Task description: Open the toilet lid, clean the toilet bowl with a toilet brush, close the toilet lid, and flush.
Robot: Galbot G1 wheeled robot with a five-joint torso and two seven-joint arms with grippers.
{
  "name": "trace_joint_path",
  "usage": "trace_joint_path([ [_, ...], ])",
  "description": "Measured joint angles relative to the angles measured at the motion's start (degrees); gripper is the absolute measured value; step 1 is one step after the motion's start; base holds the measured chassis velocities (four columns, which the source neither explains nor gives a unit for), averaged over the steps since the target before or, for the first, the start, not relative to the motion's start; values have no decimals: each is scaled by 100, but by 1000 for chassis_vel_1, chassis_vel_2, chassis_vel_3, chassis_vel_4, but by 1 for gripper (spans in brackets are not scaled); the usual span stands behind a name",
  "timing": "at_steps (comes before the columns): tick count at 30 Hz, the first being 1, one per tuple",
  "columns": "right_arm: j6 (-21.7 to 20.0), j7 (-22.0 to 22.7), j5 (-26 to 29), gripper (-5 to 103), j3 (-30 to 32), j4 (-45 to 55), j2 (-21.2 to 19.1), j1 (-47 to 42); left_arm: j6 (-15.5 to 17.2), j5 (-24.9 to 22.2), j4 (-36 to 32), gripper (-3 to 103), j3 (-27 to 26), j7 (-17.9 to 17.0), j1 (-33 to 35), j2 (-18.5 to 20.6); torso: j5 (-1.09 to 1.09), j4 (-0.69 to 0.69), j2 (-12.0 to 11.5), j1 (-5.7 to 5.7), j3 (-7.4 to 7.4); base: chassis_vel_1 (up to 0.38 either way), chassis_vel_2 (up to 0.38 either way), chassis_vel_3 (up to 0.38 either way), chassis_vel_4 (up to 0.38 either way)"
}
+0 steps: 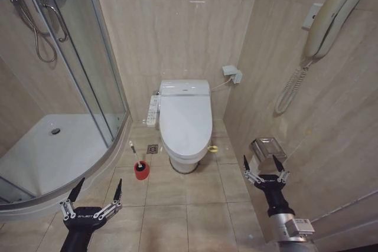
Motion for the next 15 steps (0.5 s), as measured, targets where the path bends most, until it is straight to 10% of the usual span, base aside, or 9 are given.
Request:
trace_joint_path([
  [15,-9,-47,3,100,23,38,23,-72,0,0,0,100,0,0,0,0,0,0,0,0,0,0,0,0,0],
])
